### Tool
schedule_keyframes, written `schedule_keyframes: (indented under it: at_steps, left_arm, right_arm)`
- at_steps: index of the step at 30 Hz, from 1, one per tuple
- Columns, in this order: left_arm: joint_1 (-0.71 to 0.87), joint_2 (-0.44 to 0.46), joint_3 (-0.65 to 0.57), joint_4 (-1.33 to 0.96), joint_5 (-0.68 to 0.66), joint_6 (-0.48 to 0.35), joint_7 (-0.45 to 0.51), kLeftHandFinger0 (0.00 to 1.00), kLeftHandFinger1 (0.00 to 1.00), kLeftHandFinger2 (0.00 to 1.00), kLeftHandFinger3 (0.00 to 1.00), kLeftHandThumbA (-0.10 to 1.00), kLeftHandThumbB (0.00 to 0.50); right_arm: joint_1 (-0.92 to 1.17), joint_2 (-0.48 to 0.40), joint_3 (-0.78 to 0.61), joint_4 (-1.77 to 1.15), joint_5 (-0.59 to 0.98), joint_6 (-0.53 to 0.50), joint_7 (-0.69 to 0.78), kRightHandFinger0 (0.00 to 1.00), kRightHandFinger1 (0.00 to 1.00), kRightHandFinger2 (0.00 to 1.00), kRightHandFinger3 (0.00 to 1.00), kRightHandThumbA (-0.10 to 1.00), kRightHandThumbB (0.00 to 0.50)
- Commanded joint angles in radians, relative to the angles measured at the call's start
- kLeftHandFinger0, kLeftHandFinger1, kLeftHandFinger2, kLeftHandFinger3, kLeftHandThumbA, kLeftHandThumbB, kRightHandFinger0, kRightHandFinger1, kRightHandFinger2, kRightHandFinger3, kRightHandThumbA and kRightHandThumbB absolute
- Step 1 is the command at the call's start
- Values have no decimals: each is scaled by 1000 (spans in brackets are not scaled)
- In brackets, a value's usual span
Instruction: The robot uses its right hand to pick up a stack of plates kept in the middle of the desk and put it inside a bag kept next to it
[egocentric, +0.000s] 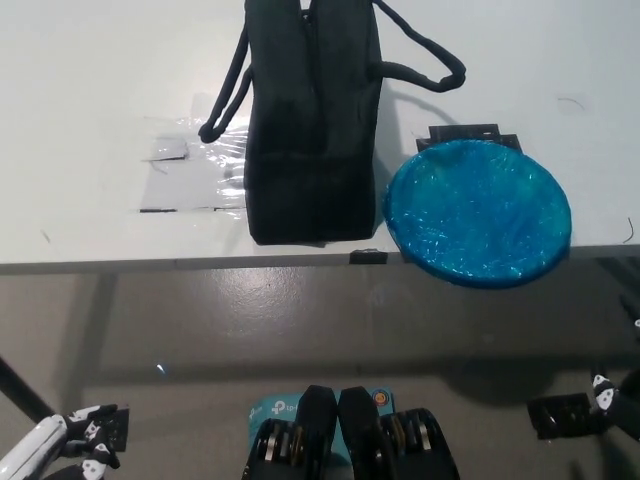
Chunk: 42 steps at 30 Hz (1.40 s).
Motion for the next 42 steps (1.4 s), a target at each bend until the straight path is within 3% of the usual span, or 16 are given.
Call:
schedule_keyframes:
  at_steps: [1,3,8,17,23,27,42]
  left_arm:
    - [-8,-7,39,-30,60,23,-76,870,905,965,989,-100,15]
    - [-14,-14,45,-26,87,23,-100,869,911,977,1000,-100,17]
    - [-19,-32,65,-27,116,23,-131,869,914,983,1000,-100,14]
    - [-32,-73,107,-24,172,23,-203,872,918,989,1000,-100,19]
    - [-44,-95,138,-28,218,23,-260,872,917,988,1000,-100,12]
    - [-53,-134,176,-29,262,23,-309,881,919,990,1000,-100,19]
    - [-99,-212,273,-46,398,23,-479,885,919,1000,1000,-100,16]
  right_arm:
    - [3,-39,25,-91,-227,-15,-59,1000,1000,1000,1000,590,455]
    - [-5,-43,51,-125,-323,7,-50,1000,1000,1000,1000,654,500]
    - [-29,-26,69,-127,-383,8,-64,1000,1000,1000,1000,629,500]
    - [-110,-57,134,-122,-548,25,25,1000,1000,1000,1000,710,500]
    - [-175,-83,171,-87,-608,6,26,1000,1000,1000,1000,645,500]
    - [-213,-84,195,-66,-621,0,25,1000,1000,1000,1000,660,500]
    - [-246,-46,241,71,-620,40,59,1000,1000,1000,1000,454,500]
